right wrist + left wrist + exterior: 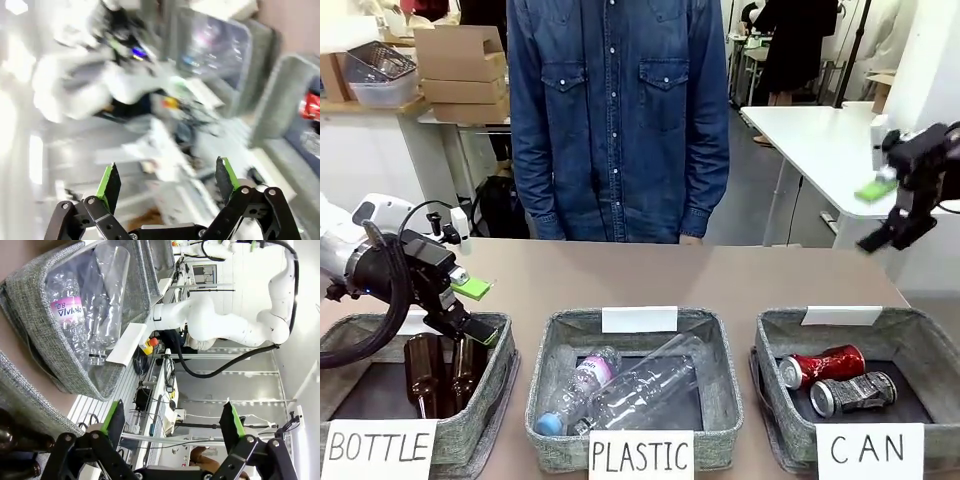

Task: Sort the can waste into the basket.
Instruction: Pick up the can waste from the table and place it in the right Fabric basket.

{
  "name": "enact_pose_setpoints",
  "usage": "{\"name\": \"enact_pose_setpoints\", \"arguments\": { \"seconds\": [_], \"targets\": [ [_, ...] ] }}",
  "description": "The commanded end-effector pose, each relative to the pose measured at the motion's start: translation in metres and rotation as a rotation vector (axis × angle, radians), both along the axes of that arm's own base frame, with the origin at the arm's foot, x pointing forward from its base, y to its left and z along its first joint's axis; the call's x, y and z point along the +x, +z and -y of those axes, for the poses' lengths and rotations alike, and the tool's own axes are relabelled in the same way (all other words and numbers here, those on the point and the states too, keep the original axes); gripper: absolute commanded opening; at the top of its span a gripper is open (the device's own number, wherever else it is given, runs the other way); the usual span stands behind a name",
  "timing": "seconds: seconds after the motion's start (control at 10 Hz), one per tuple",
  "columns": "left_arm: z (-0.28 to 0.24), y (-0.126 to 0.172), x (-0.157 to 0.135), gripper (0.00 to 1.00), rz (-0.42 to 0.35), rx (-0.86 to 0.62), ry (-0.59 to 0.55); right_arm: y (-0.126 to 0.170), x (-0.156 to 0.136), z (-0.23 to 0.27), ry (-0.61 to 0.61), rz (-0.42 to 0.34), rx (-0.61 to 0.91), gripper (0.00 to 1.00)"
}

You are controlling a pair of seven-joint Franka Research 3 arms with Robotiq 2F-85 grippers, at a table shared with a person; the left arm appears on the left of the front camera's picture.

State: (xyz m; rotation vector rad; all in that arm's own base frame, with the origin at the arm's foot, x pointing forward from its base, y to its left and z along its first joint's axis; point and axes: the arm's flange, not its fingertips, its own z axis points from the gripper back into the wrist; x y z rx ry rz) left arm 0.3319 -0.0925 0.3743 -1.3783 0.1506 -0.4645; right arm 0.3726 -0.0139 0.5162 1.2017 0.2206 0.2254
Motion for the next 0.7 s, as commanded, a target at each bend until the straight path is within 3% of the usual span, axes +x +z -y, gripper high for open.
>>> {"name": "enact_pose_setpoints", "arguments": {
  "seconds": [0.0, 0.1, 0.6],
  "targets": [
    [0.0, 0.004, -0.004, 1.0, 0.0, -0.022, 0.005, -0.006, 0.019, -0.001, -0.612, -0.202, 0.508, 1.0],
    [0.0, 0.004, -0.004, 1.0, 0.0, -0.022, 0.005, 0.0, 0.0, 0.0, 0.0, 0.0, 0.0, 1.0],
    [0.0, 0.004, -0.004, 1.0, 0.0, -0.022, 0.005, 0.0, 0.0, 0.0, 0.0, 0.0, 0.0, 1.0]
  ]
}}
